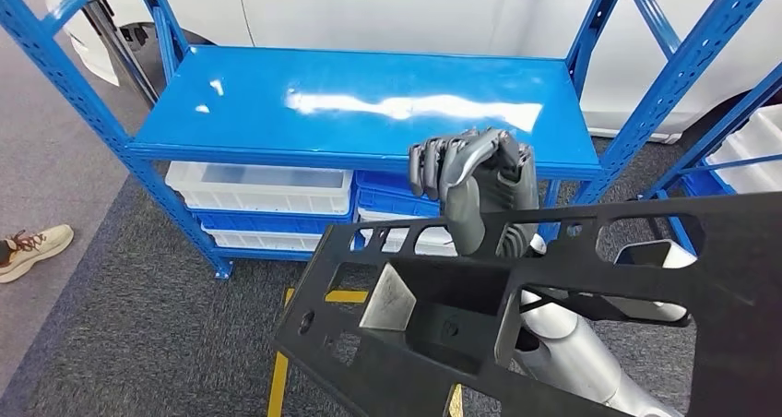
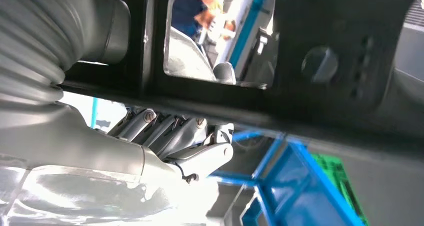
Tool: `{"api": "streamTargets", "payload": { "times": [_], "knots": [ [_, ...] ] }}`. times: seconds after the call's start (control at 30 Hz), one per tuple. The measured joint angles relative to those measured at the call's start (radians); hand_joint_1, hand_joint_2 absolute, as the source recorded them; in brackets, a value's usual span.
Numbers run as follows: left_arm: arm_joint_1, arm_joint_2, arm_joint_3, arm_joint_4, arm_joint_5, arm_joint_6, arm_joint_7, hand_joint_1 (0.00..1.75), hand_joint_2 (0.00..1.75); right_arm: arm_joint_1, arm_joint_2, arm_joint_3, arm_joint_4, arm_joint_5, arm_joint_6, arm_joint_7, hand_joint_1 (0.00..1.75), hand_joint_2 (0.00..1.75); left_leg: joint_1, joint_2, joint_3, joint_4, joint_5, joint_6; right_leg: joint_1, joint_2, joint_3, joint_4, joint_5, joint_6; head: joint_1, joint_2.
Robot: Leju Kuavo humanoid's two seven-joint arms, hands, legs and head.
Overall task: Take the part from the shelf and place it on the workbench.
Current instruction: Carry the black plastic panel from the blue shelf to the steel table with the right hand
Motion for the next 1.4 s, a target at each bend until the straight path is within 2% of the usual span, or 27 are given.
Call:
{"api": "streamTargets", "payload": {
  "times": [0.07,0.1,0.13,0.23,0.27,0.3,0.33,0.37,0.43,0.5,0.57,0.63,0.7,0.77,0.8,0.83,0.87,0.9,0.97,1.0,1.1,1.17,1.23,1.27,1.3,1.33,1.4],
  "knots": [
    [0.004,0.000,0.007,0.000,0.007,-0.018,0.014,0.00,1.75,0.013,-0.002,0.004,0.008,0.017,0.014,-0.009,1.75,1.75,-0.003,0.002,-0.008,-0.008,0.010,0.017,-0.005,0.000,-0.003,0.001,0.009,0.013,0.000,0.000],
    [0.005,-0.001,0.011,0.000,0.010,-0.025,0.025,0.00,1.75,0.016,-0.003,0.005,0.012,0.026,0.017,-0.011,1.75,1.75,-0.003,0.004,-0.014,-0.010,0.019,0.026,-0.007,0.001,-0.012,0.016,-0.004,0.018,0.000,0.000],
    [0.006,-0.001,0.014,0.000,0.013,-0.031,0.041,0.00,1.75,0.018,-0.004,0.007,0.017,0.035,0.020,-0.012,1.75,1.75,-0.002,0.006,-0.022,-0.011,0.028,0.033,-0.009,0.002,-0.027,0.050,-0.033,0.022,0.000,0.000],
    [0.010,0.000,0.022,0.000,0.023,-0.044,0.094,0.00,1.75,0.022,-0.010,0.010,0.033,0.065,0.027,-0.016,1.75,1.75,-0.005,0.005,-0.051,-0.009,0.053,0.042,-0.012,0.003,-0.095,0.241,-0.154,0.031,0.000,0.000],
    [0.012,0.000,0.024,0.000,0.027,-0.045,0.116,0.00,1.75,0.026,-0.012,0.012,0.041,0.076,0.029,-0.020,1.75,1.75,-0.007,0.002,-0.059,-0.008,0.059,0.042,-0.012,0.003,-0.102,0.282,-0.171,0.031,0.000,0.000],
    [0.014,0.000,0.026,0.000,0.031,-0.042,0.138,0.00,1.75,0.031,-0.013,0.013,0.049,0.086,0.032,-0.027,1.75,1.75,-0.007,-0.004,-0.067,-0.007,0.064,0.041,-0.012,0.004,-0.089,0.285,-0.169,0.030,0.000,0.000],
    [0.016,-0.001,0.029,0.000,0.035,-0.033,0.156,0.00,1.75,0.036,-0.015,0.014,0.056,0.096,0.033,-0.035,1.75,1.75,-0.008,-0.010,-0.072,-0.005,0.068,0.039,-0.012,0.006,-0.055,0.246,-0.150,0.026,0.000,0.000],
    [0.016,-0.002,0.032,0.000,0.037,-0.019,0.169,0.00,1.75,0.041,-0.016,0.015,0.062,0.106,0.035,-0.042,1.75,1.75,-0.009,-0.017,-0.075,-0.004,0.070,0.038,-0.010,0.017,-0.007,0.177,-0.122,0.020,0.000,0.000],
    [0.015,-0.008,0.038,0.000,0.041,0.011,0.185,0.00,1.75,0.051,-0.020,0.015,0.069,0.119,0.035,-0.055,1.75,1.75,-0.007,-0.032,-0.083,0.000,0.076,0.032,-0.010,0.061,0.073,0.045,-0.088,0.003,0.000,0.000],
    [0.014,-0.010,0.042,0.000,0.039,0.023,0.198,0.00,1.75,0.058,-0.028,0.014,0.073,0.126,0.035,-0.061,1.75,1.75,0.000,-0.048,-0.096,0.002,0.083,0.020,-0.006,0.084,0.094,-0.001,-0.087,-0.005,0.000,0.000],
    [0.017,-0.009,0.042,0.000,0.029,0.012,0.208,0.00,1.75,0.061,-0.037,0.012,0.075,0.129,0.034,-0.063,1.75,1.75,0.004,-0.062,-0.103,0.002,0.088,0.008,-0.005,0.064,0.096,-0.015,-0.081,-0.008,0.000,0.000],
    [0.020,-0.007,0.041,0.000,0.014,-0.006,0.216,0.00,1.75,0.059,-0.042,0.008,0.075,0.129,0.029,-0.062,1.75,1.75,0.001,-0.046,-0.118,0.031,0.068,-0.002,-0.011,0.040,0.106,-0.034,-0.073,-0.015,0.000,0.000],
    [0.020,-0.002,0.039,0.000,0.003,-0.019,0.224,0.00,1.75,0.061,-0.047,0.006,0.074,0.129,0.022,-0.057,1.75,1.75,0.001,-0.017,-0.167,0.133,0.012,-0.012,-0.011,0.017,0.110,-0.042,-0.069,-0.020,0.000,0.000],
    [0.020,0.003,0.037,0.000,-0.006,-0.023,0.231,0.00,1.75,0.067,-0.051,0.005,0.073,0.132,0.015,-0.051,1.75,1.75,0.004,-0.011,-0.220,0.246,-0.029,-0.021,-0.010,-0.007,0.108,-0.038,-0.070,-0.022,0.000,0.000],
    [0.021,0.005,0.035,0.000,-0.011,-0.024,0.234,0.00,1.75,0.072,-0.054,0.004,0.072,0.137,0.010,-0.050,1.75,1.75,0.006,-0.009,-0.228,0.263,-0.025,-0.025,-0.009,-0.018,0.107,-0.036,-0.071,-0.021,0.000,0.000],
    [0.022,0.007,0.033,0.000,-0.016,-0.023,0.236,0.00,1.75,0.080,-0.055,0.004,0.068,0.146,0.006,-0.052,1.75,1.75,0.008,-0.005,-0.215,0.239,-0.003,-0.027,-0.009,-0.029,0.106,-0.032,-0.073,-0.020,0.000,0.000],
    [0.023,0.009,0.029,0.000,-0.021,-0.021,0.238,0.00,1.75,0.089,-0.057,0.002,0.061,0.159,0.002,-0.056,1.75,1.75,0.009,0.003,-0.183,0.181,0.031,-0.028,-0.010,-0.039,0.104,-0.027,-0.076,-0.018,0.000,0.000],
    [0.022,0.011,0.025,0.000,-0.025,-0.019,0.238,0.00,1.75,0.100,-0.059,-0.001,0.052,0.173,0.001,-0.061,1.75,1.75,0.008,0.021,-0.148,0.113,0.056,-0.027,-0.009,-0.048,0.103,-0.021,-0.079,-0.014,0.000,0.000],
    [0.018,0.014,0.019,0.000,-0.030,-0.011,0.235,0.00,1.75,0.115,-0.063,-0.008,0.026,0.200,0.009,-0.071,1.75,1.75,0.002,0.043,-0.104,0.023,0.083,-0.012,-0.005,-0.063,0.099,-0.011,-0.084,-0.005,0.000,0.000],
    [0.017,0.015,0.017,0.000,-0.030,-0.007,0.233,0.00,1.75,0.120,-0.065,-0.011,0.013,0.212,0.016,-0.074,1.75,1.75,-0.001,0.046,-0.101,0.011,0.082,-0.003,-0.002,-0.069,0.098,-0.008,-0.085,0.000,0.000,0.000],
    [0.020,0.014,0.016,0.000,-0.029,-0.008,0.224,0.00,1.75,0.129,-0.066,-0.020,-0.017,0.232,0.031,-0.075,1.75,1.75,-0.002,0.022,-0.107,0.008,0.092,0.020,-0.004,-0.074,0.093,0.000,-0.092,0.016,0.000,0.000],
    [0.019,0.013,0.015,0.000,-0.031,-0.015,0.218,0.00,1.75,0.130,-0.066,-0.026,-0.036,0.237,0.034,-0.073,1.75,1.75,0.000,0.010,-0.111,0.002,0.101,0.033,-0.009,-0.041,0.065,0.067,-0.141,0.024,0.000,0.000],
    [0.017,0.011,0.013,0.000,-0.033,-0.023,0.212,0.00,1.75,0.130,-0.066,-0.028,-0.054,0.238,0.035,-0.067,1.75,1.75,-0.003,-0.005,-0.120,0.003,0.106,0.040,-0.011,-0.008,0.005,0.204,-0.215,0.027,0.000,0.000],
    [0.016,0.010,0.012,0.000,-0.034,-0.027,0.209,0.00,1.75,0.130,-0.067,-0.029,-0.061,0.238,0.035,-0.061,1.75,1.75,-0.004,-0.015,-0.124,0.003,0.108,0.041,-0.011,-0.002,-0.021,0.261,-0.236,0.028,0.000,0.000],
    [0.016,0.008,0.012,0.000,-0.034,-0.029,0.207,0.00,1.75,0.130,-0.067,-0.029,-0.069,0.240,0.035,-0.055,1.75,1.75,-0.005,-0.026,-0.127,0.004,0.110,0.042,-0.011,0.000,-0.031,0.287,-0.238,0.027,0.000,0.000],
    [0.016,0.006,0.011,0.000,-0.035,-0.031,0.206,0.00,1.75,0.130,-0.067,-0.029,-0.076,0.243,0.034,-0.048,1.75,1.75,-0.006,-0.038,-0.128,0.006,0.112,0.040,-0.011,0.003,-0.020,0.272,-0.220,0.025,0.000,0.000],
    [0.015,0.001,0.011,0.000,-0.034,-0.032,0.201,0.00,1.75,0.130,-0.067,-0.029,-0.094,0.252,0.032,-0.037,1.75,1.75,-0.005,-0.063,-0.130,0.009,0.114,0.037,-0.011,0.029,0.046,0.146,-0.154,0.016,0.000,0.000]
  ]
}}
